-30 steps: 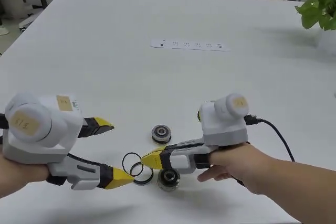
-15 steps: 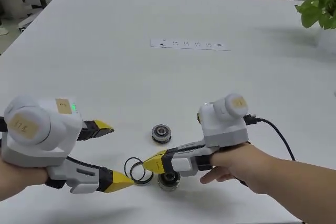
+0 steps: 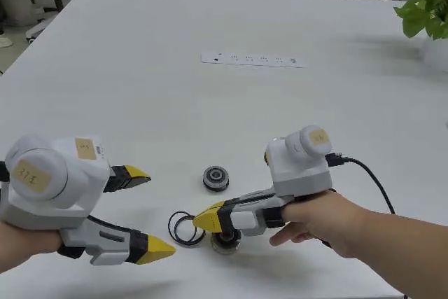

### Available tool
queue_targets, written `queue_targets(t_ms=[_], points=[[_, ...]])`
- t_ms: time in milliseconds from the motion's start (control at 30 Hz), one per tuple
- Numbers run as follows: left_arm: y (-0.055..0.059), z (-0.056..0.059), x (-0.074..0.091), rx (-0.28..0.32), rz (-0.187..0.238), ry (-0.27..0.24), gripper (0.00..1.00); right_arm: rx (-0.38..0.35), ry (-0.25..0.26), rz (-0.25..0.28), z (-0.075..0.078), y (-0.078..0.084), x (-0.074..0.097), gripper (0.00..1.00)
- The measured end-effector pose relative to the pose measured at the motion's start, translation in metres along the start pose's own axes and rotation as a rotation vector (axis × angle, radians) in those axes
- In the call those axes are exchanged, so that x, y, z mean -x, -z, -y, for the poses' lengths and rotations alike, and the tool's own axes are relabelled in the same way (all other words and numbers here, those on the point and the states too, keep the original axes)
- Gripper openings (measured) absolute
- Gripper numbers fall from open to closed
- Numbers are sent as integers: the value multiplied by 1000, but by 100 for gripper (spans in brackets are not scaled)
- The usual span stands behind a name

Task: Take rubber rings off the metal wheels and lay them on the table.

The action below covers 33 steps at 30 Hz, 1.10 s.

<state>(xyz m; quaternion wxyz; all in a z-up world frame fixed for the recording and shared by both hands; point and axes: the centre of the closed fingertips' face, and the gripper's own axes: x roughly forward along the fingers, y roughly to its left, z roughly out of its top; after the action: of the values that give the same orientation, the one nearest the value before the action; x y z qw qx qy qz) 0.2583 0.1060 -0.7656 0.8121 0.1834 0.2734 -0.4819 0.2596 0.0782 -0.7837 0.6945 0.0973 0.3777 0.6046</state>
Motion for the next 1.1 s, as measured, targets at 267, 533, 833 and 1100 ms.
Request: queue_targets(t_ms=[267,533,833,1100], points=[[2,3,-1,-1,-10,8,70,11,19,-17,5,4,1,0],[2,4,-3,-1,-15,14,70,16,32,-19,8,5,2,0],[3,3,-3,-1,-20,18,70,27,52,-21,12,5,4,0],[4,4,-2,1,-23,20,70,30,60,-25,15,6,5,2]])
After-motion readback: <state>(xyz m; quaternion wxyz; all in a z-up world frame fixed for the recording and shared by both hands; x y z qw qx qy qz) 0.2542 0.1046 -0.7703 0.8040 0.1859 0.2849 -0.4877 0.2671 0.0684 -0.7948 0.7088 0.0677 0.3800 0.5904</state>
